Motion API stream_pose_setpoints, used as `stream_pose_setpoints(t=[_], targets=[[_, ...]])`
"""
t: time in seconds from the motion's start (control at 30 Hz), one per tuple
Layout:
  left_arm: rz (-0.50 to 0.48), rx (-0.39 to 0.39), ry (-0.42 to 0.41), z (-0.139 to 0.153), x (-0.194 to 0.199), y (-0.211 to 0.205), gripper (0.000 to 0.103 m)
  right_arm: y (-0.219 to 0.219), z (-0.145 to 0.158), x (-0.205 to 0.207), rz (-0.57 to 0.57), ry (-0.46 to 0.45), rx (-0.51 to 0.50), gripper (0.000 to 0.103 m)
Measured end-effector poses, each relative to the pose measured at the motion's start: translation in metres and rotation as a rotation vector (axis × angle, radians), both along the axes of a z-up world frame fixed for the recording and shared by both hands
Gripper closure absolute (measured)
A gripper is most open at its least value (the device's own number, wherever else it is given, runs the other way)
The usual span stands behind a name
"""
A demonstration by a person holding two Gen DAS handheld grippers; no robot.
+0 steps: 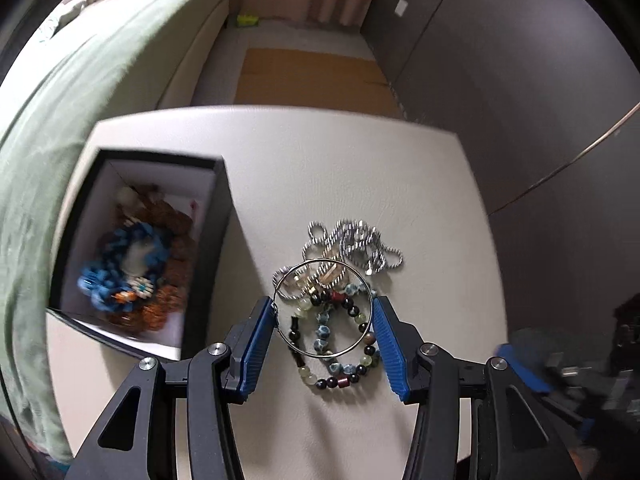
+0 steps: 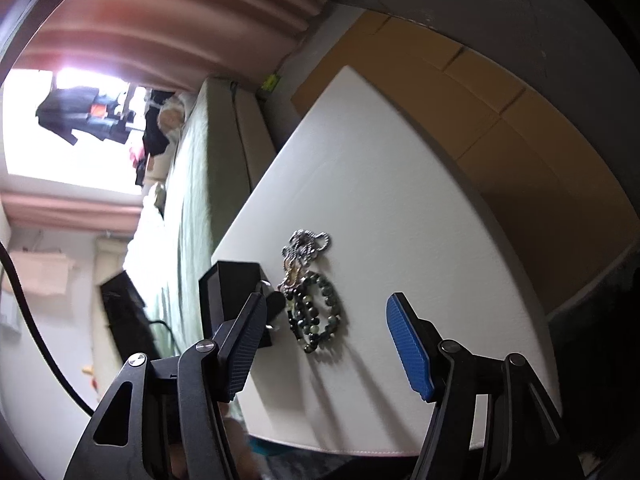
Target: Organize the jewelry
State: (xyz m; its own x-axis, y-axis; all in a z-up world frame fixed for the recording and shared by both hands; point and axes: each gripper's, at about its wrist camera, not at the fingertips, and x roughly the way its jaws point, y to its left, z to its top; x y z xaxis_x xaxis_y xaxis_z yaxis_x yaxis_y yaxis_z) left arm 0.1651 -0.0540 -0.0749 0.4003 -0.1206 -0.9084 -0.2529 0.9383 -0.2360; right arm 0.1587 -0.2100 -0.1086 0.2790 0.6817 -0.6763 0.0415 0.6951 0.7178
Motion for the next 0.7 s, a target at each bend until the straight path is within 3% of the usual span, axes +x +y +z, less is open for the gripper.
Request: stream_pose_setpoints(t=[0.17,0.33,0.7], targets=[[0.026,-0.004,-0.051,0.02,-0.011,0.023,0.051,0.025,-0.005,-0.001,0.072,0.0,-0.017,0.062],[0.059,-0.024,-0.091,0.027,-0.025,0.046,0.051,0.041,-0.008,-0.002,0.112,-0.009,-0.063,0.072],[0.136,-0.137,-0.155,0.019,-0.061,0.09,0.051,0.081,-0.025,0.004,0.179,-0.011,-0.202,0.078]])
